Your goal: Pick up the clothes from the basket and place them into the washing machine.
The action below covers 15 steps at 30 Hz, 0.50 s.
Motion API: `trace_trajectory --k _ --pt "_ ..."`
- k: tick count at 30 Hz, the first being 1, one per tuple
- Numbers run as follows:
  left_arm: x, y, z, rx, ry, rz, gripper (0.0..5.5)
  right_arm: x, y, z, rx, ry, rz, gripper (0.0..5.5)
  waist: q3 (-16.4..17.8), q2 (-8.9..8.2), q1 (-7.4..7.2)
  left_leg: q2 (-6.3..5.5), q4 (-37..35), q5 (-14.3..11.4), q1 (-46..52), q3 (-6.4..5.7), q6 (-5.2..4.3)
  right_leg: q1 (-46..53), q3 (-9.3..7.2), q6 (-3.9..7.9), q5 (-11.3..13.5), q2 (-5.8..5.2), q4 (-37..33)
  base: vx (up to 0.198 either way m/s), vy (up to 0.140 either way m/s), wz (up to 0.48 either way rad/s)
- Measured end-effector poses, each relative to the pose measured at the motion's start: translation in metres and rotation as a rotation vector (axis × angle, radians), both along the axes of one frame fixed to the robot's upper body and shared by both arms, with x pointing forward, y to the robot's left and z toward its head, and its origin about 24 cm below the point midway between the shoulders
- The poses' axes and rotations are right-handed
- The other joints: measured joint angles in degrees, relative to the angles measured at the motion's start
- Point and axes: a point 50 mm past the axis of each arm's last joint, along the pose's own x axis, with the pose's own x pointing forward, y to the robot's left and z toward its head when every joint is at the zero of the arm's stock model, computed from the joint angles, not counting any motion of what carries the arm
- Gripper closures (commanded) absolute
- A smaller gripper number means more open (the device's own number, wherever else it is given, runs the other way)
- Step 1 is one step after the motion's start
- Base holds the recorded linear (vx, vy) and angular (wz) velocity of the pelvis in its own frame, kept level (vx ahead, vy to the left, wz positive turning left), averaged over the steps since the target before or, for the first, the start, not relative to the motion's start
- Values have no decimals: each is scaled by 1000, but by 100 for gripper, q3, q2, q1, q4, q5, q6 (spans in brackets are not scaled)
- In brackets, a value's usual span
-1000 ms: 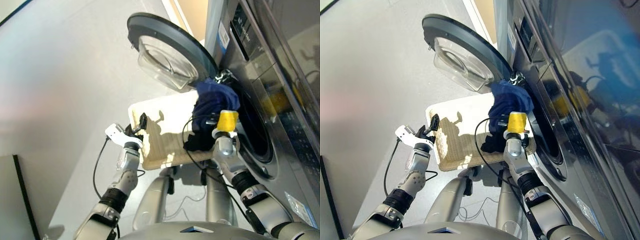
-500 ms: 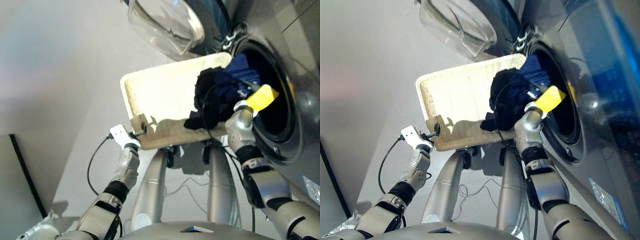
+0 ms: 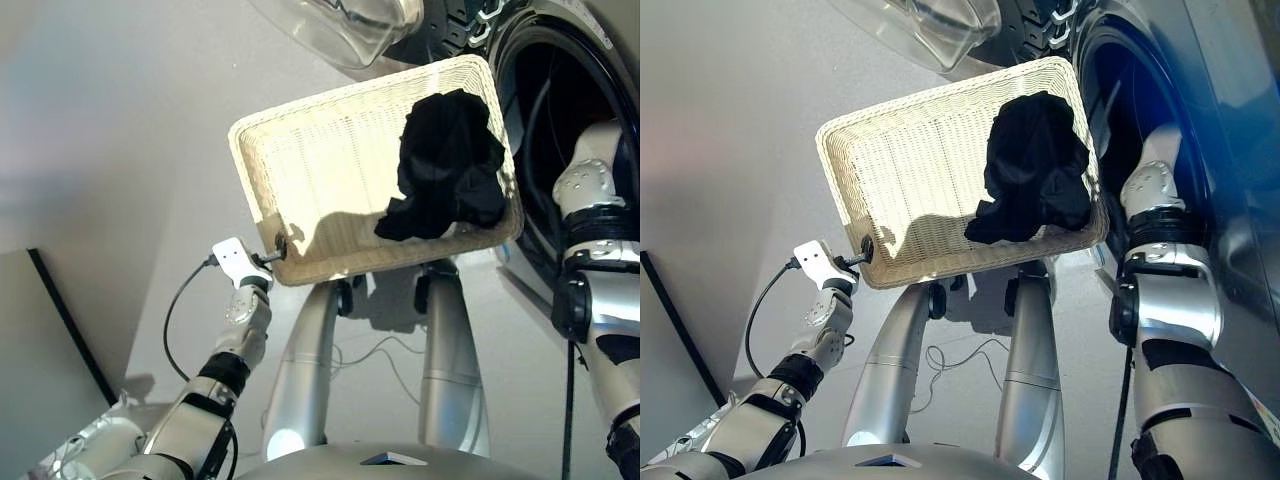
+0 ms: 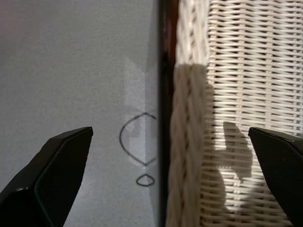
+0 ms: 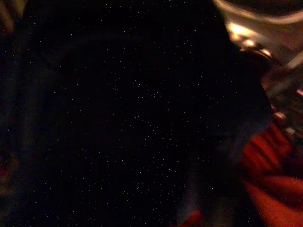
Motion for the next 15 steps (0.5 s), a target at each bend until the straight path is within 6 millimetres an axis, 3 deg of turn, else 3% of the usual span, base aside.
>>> trace_trajectory --k 5,7,11,15 --pt "1 3 -4 11 24 11 0 23 19 -39 -145 268 161 0 -3 -5 -72 39 -74 -45 245 -11 40 277 -30 37 -25 20 -115 0 0 0" --pt "0 5 -6 11 33 20 0 30 40 -66 -246 389 278 0 -27 -56 -176 33 -155 -39 350 -32 48 390 -47 37 -24 8 -162 0 0 0" --pt "0 7 -6 6 30 20 0 32 69 -117 -316 560 450 0 -132 -217 -205 46 -304 -26 457 -43 25 469 -71 28 -25 4 -246 0 0 0" --pt "1 9 -10 12 49 6 0 31 96 -149 -581 762 631 0 -164 -278 -271 39 -367 26 500 -222 -60 602 -266 -18 -51 -21 -316 -4 -41 94"
